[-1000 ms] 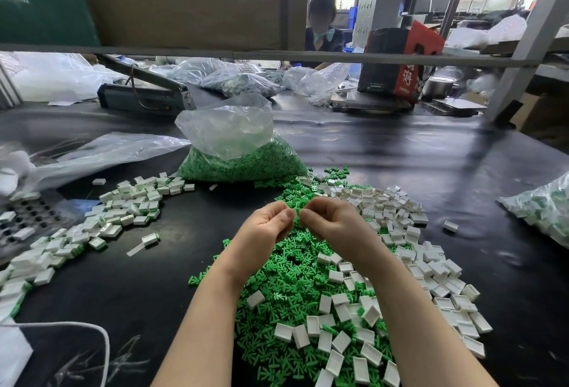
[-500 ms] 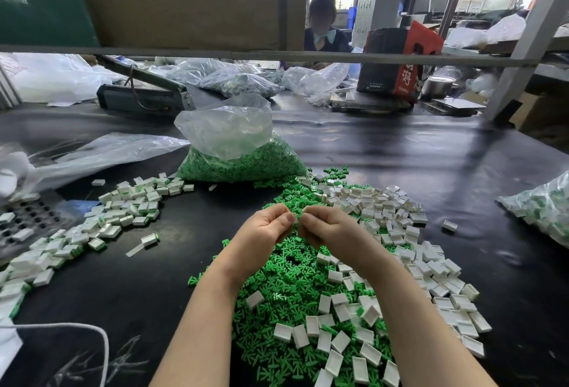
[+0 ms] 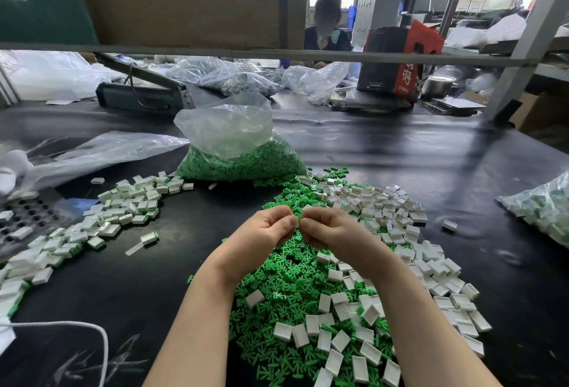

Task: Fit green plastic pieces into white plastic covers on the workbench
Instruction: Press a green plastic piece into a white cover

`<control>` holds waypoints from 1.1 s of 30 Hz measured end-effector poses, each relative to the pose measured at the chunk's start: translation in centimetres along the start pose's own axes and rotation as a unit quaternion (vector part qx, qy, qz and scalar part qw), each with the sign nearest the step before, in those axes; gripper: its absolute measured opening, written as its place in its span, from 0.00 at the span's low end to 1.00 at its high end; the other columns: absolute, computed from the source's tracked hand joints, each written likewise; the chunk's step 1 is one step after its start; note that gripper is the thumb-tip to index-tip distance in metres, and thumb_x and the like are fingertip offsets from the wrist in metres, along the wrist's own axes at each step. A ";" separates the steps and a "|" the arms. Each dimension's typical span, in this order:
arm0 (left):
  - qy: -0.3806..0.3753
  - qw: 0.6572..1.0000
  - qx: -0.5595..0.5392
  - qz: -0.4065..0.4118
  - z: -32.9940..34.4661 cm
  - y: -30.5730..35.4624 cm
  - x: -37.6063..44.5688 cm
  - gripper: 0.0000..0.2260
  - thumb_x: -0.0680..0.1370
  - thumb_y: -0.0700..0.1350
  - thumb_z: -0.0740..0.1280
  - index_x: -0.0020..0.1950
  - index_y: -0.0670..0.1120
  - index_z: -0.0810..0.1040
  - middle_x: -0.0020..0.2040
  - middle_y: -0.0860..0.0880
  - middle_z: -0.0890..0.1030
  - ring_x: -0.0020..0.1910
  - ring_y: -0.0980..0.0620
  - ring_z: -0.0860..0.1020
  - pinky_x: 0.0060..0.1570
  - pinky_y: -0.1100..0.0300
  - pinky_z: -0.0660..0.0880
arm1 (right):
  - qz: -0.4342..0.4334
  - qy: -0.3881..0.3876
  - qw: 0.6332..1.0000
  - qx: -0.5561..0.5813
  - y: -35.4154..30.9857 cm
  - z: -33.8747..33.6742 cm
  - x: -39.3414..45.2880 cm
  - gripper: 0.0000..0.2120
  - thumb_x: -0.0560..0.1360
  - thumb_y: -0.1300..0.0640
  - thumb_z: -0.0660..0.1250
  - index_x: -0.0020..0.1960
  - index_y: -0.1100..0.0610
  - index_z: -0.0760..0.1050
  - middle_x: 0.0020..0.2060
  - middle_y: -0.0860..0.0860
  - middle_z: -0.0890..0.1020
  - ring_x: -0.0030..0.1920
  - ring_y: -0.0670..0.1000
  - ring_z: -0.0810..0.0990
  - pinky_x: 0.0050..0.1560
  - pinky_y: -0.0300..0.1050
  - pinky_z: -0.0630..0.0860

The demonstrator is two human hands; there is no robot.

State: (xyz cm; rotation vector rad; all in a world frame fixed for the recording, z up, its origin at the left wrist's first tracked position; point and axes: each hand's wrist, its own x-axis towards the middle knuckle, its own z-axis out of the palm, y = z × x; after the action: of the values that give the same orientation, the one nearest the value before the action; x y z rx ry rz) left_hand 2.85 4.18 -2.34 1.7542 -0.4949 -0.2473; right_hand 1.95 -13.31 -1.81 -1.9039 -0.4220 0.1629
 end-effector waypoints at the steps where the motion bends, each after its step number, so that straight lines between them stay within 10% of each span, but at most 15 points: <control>1: -0.003 1.000 0.000 0.001 0.0 0.0 0.0 0.10 0.83 0.42 0.59 0.42 0.44 0.71 0.33 0.53 0.68 0.35 0.55 0.66 0.41 0.61 0.65 | -0.002 0.001 1.000 -0.006 0.0 -0.1 0.0 0.13 0.81 0.61 0.61 0.38 0.56 0.72 0.30 0.47 0.71 0.33 0.47 0.67 0.37 0.43 0.65; 5: -0.018 1.000 0.012 0.001 0.0 0.5 -0.2 0.10 0.83 0.42 0.59 0.42 0.46 0.71 0.32 0.58 0.67 0.33 0.61 0.66 0.37 0.70 0.66 | -0.010 0.000 0.999 -0.047 0.0 -0.3 -0.1 0.13 0.80 0.60 0.62 0.36 0.56 0.73 0.30 0.46 0.70 0.32 0.45 0.67 0.37 0.43 0.64; 21: -0.019 0.998 0.052 -0.013 -0.4 0.6 -0.5 0.18 0.76 0.52 0.63 0.52 0.37 0.73 0.45 0.49 0.71 0.47 0.53 0.69 0.59 0.39 0.70 | -0.012 -0.025 0.994 -0.102 -0.5 -0.3 -0.6 0.14 0.81 0.59 0.62 0.36 0.56 0.71 0.31 0.48 0.70 0.32 0.45 0.67 0.36 0.43 0.64; 33: -0.037 0.996 0.079 -0.003 -0.9 0.3 -0.7 0.11 0.82 0.46 0.61 0.41 0.46 0.70 0.36 0.52 0.66 0.38 0.54 0.64 0.42 0.54 0.63 | 0.014 -0.034 0.999 -0.035 0.0 -0.1 -0.3 0.13 0.80 0.59 0.62 0.37 0.54 0.73 0.31 0.49 0.71 0.35 0.50 0.68 0.40 0.47 0.66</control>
State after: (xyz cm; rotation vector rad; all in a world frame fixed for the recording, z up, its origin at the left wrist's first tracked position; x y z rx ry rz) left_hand 2.54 5.18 -1.87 1.9061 -0.5758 -0.2838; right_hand 1.70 -13.56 -1.81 -1.9777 -0.4517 0.2353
